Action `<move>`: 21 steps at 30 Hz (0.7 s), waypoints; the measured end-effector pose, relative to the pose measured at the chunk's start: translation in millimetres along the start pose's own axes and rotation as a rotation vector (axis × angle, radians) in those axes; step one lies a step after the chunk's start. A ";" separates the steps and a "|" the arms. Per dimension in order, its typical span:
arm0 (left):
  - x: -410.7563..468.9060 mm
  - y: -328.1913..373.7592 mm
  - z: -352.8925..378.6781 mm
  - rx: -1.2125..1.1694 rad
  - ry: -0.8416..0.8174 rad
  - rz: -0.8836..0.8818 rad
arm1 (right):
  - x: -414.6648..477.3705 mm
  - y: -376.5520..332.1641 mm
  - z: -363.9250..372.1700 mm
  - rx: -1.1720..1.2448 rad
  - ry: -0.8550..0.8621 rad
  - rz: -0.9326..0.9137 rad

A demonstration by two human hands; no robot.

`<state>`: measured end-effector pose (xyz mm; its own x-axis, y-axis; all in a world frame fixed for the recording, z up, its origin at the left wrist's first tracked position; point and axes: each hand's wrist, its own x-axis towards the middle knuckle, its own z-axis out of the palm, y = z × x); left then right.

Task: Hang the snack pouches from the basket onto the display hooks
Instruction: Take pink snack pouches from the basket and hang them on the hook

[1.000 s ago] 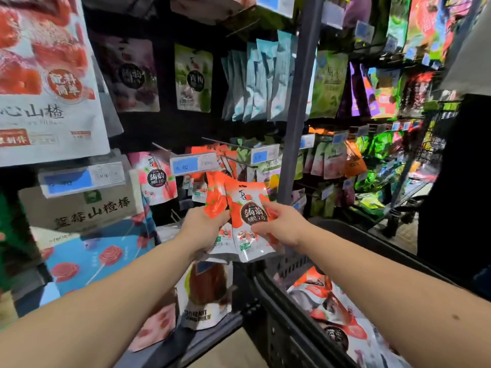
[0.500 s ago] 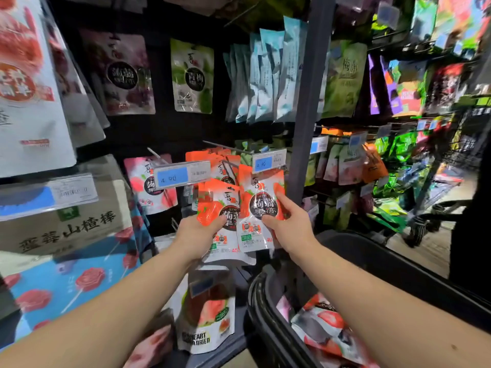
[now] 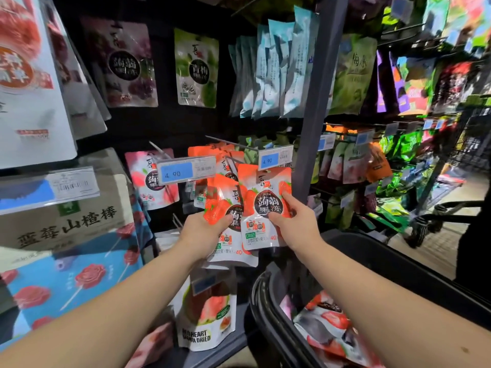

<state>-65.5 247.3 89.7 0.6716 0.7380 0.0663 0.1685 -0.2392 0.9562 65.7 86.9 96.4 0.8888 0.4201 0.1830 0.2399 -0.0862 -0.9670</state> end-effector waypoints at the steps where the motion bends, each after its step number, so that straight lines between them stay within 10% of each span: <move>1: -0.1 0.0 0.4 -0.005 0.005 0.003 | 2.3 -0.3 0.5 -0.016 -0.006 0.002; 21: 0.7 -0.8 2.6 0.041 -0.004 0.075 | -22.4 12.1 -8.2 0.029 0.069 -0.046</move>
<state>-63.3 246.4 88.2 0.6860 0.7148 0.1357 0.1476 -0.3194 0.9361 51.9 69.0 82.1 0.9023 0.3597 0.2378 0.2701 -0.0414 -0.9620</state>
